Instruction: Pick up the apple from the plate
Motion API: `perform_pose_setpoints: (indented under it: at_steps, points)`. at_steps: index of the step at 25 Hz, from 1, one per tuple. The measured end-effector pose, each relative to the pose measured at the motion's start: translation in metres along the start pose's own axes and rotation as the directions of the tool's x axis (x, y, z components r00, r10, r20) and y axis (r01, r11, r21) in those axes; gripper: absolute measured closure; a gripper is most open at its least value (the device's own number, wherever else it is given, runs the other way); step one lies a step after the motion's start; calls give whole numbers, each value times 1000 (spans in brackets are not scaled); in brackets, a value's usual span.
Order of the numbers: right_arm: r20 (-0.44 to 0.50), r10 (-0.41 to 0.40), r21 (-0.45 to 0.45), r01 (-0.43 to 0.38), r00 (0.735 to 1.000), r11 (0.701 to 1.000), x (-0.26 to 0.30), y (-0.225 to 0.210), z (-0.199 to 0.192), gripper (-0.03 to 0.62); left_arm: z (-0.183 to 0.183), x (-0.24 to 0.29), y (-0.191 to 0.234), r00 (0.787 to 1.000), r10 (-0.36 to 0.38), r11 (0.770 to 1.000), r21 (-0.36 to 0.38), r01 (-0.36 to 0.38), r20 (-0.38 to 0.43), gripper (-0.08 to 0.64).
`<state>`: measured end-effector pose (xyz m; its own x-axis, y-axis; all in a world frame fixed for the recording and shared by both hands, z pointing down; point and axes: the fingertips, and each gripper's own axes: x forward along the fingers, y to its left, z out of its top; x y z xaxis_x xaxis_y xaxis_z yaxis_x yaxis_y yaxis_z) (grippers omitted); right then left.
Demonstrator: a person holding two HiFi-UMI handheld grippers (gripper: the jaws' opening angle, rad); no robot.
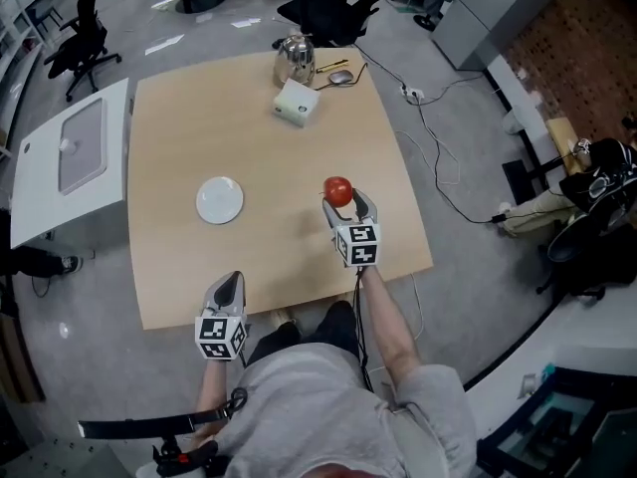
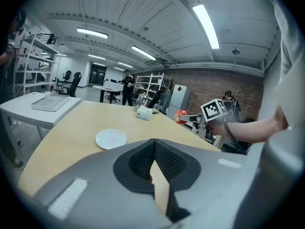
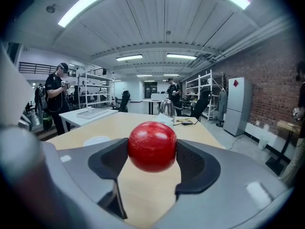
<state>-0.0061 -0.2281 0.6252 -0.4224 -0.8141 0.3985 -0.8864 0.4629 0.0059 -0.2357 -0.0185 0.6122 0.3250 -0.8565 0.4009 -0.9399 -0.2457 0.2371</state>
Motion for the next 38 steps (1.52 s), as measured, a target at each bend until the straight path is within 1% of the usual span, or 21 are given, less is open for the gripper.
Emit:
perform_pose_setpoints:
  at_steps: [5,11,20,23,26,31,38]
  points:
    - [7,-49,17,49,999,999,-20,-39,-7,270,2,20,-25,999,-35,999,22,35,-6,541]
    - [18,-92,43,91,996,995,-45,-85,-12,270,7,41,-66,997,-73,996,47,74,-15,541]
    - [1,-124,68,123,992,990,-60,-144,-26,270,16,73,-109,996,-90,994,58,91,-22,541]
    - [-9,-121,83,122,993,989,-60,-159,-34,270,14,86,-124,995,-91,994,63,93,-29,541]
    - [-26,-110,77,112,994,991,-61,-173,-44,270,12,98,-140,996,-89,994,58,90,-29,541]
    - [-51,-82,67,85,995,994,-62,-182,-51,270,14,107,-157,996,-82,995,46,84,-30,541]
    - [-93,-51,61,56,994,997,-53,-195,-68,270,11,117,-175,996,-68,997,33,70,-52,541]
